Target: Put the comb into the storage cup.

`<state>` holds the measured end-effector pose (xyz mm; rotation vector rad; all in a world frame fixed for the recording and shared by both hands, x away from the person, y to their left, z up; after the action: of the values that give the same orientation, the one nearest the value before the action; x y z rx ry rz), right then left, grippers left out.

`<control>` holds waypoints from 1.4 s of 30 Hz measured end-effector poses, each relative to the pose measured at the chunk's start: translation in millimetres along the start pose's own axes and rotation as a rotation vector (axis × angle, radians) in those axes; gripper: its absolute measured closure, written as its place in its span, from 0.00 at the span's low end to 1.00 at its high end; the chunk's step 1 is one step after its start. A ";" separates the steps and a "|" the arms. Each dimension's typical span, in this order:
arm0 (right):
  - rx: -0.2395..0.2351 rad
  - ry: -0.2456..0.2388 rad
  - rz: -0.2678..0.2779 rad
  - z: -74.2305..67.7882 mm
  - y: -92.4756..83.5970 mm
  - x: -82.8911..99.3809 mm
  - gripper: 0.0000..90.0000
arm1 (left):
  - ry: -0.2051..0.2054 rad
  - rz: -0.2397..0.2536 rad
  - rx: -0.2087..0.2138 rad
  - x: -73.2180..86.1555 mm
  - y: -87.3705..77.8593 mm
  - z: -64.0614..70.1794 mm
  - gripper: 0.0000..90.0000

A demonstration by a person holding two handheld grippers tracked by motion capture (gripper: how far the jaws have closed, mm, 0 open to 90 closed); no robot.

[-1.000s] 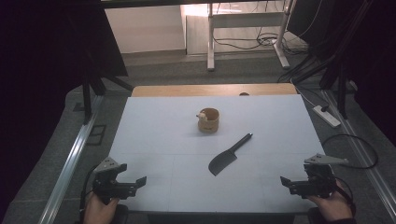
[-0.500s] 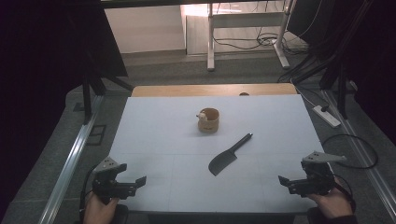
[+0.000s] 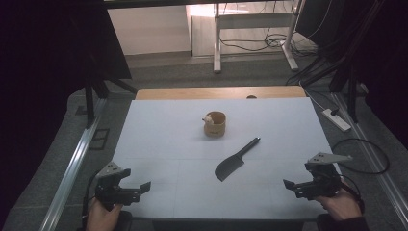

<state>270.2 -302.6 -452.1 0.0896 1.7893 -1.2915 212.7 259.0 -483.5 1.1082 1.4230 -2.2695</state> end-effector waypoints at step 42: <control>-0.058 -0.130 -0.065 -7.3 43.7 -50.5 0.00 | -0.006 -0.002 0.003 -0.1 0.2 -0.7 0.04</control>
<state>318.4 -256.1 -448.5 -0.0833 1.7289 -1.2607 213.3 259.5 -483.7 1.1006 1.4201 -2.2753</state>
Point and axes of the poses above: each handheld gripper's, and its own axes: y roughly forward along the jaws, x roughly out of its underside, z roughly to its right, the point moved 1 cm from there along y, roughly forward along the jaws, and after that the axes turned 1 degree about -y, right-handed, at the moved point
